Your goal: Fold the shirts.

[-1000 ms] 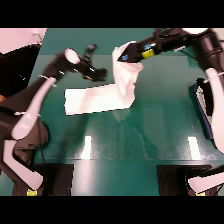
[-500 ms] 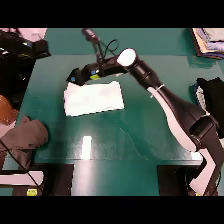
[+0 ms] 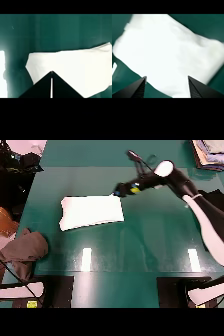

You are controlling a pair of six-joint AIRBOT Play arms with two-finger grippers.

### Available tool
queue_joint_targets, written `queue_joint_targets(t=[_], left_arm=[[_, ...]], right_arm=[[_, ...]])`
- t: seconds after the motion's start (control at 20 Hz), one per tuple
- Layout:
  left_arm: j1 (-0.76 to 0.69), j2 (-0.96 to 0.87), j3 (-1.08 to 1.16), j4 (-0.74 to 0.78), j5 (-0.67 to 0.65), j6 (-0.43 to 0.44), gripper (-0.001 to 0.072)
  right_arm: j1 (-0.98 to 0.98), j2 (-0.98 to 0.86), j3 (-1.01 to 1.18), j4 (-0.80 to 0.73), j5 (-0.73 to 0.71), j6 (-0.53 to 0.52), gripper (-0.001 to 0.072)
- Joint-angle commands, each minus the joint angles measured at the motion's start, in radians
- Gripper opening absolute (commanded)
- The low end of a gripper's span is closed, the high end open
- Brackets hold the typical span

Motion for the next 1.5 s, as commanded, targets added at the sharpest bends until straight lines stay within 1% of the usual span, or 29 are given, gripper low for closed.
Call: queue_joint_targets(t=[0.0, 0.1, 0.2, 0.25, 0.4, 0.5, 0.55, 0.6, 0.65, 0.75, 0.8, 0.95, 1.0, 1.15, 1.25, 1.35, 1.45], left_arm=[[0.002, 0.001, 0.0, -0.04, -0.018, 0.006, 0.0023], [0.002, 0.001, 0.0, -0.054, -0.018, 0.021, 0.0023], [0.002, 0.001, 0.0, -0.065, -0.019, 0.021, 0.0023], [0.002, 0.001, 0.0, -0.065, -0.019, 0.021, 0.0022], [0.002, 0.001, 0.0, -0.066, -0.02, 0.021, 0.0022], [0.002, 0.001, 0.0, -0.066, -0.022, 0.021, 0.0022], [0.002, 0.001, 0.0, -0.066, -0.023, 0.021, 0.0023], [0.002, 0.001, 0.0, -0.069, -0.028, 0.021, 0.0023], [0.002, 0.001, 0.0, -0.074, -0.035, 0.022, 0.0023], [0.002, 0.001, 0.0, -0.092, -0.049, 0.04, 0.0022], [0.002, 0.001, 0.0, -0.092, -0.053, 0.04, 0.0022], [-0.019, 0.001, 0.0, -0.087, -0.062, 0.04, 0.0021], [-0.038, 0.001, 0.0, -0.082, -0.063, 0.043, 0.0021], [-0.121, 0.001, 0.0, -0.081, -0.06, 0.055, 0.0021], [-0.182, 0.001, 0.0, -0.08, -0.05, 0.058, 0.0022], [-0.239, 0.001, 0.0, -0.08, -0.044, 0.068, 0.0022], [-0.284, 0.001, 0.0, -0.08, -0.042, 0.072, 0.0022]], right_arm=[[-0.159, 0.041, -0.22, 0.045, 0.015, 0.06, 0.0678], [-0.184, -0.001, -0.261, 0.102, 0.013, 0.058, 0.0676], [-0.171, -0.057, -0.251, 0.168, 0.012, 0.052, 0.0676], [-0.152, -0.093, -0.229, 0.209, 0.014, 0.034, 0.0676], [-0.064, -0.217, -0.106, 0.303, 0.026, 0.03, 0.0676], [-0.003, -0.296, -0.018, 0.337, 0.031, 0.03, 0.0674], [0.025, -0.337, 0.03, 0.36, 0.044, 0.03, 0.0662], [0.047, -0.369, 0.071, 0.363, 0.054, 0.03, 0.0573], [0.064, -0.393, 0.111, 0.352, 0.053, 0.03, 0.0447], [0.075, -0.415, 0.174, 0.351, 0.048, 0.027, 0.0121], [0.071, -0.416, 0.202, 0.351, 0.049, 0.006, 0.0018], [0.019, -0.366, 0.233, 0.333, 0.047, -0.003, 0.0017], [-0.011, -0.329, 0.233, 0.277, 0.044, 0.0, 0.0017], [-0.13, -0.206, 0.232, 0.057, 0.058, 0.092, 0.0016], [-0.237, -0.124, 0.231, -0.055, 0.086, 0.149, 0.0017], [-0.361, -0.044, 0.224, -0.129, 0.108, 0.184, 0.0017], [-0.505, 0.048, 0.166, -0.146, 0.085, 0.203, 0.0017]])
